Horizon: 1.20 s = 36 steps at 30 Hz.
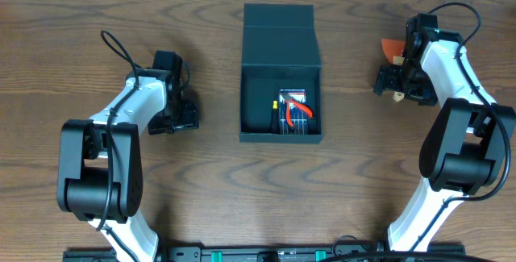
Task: Pack container
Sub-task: 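Lower the left gripper onto the hammer handle and grasp it, then lift the hammer and carry it over the black box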
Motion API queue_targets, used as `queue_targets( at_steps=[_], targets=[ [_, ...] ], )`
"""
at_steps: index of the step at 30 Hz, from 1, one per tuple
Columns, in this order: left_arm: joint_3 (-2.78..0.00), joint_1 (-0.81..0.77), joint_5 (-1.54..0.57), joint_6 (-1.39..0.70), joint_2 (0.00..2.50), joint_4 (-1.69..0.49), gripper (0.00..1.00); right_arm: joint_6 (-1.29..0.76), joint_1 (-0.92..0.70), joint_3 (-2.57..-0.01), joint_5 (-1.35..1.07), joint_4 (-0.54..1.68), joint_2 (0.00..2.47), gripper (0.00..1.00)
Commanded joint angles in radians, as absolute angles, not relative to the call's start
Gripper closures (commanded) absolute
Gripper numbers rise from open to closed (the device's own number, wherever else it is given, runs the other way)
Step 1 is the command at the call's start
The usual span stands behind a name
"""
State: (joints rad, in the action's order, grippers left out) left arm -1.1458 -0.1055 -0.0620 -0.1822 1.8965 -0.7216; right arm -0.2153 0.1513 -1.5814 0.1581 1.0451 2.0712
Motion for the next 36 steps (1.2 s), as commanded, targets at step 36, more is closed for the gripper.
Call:
queue_targets(
  at_steps=[36],
  targets=[
    [-1.242, -0.103, -0.041, -0.185, 1.707, -0.804, 0.39, -0.208, 0.151, -1.584, 0.168, 1.043, 2.067, 0.01]
  ],
)
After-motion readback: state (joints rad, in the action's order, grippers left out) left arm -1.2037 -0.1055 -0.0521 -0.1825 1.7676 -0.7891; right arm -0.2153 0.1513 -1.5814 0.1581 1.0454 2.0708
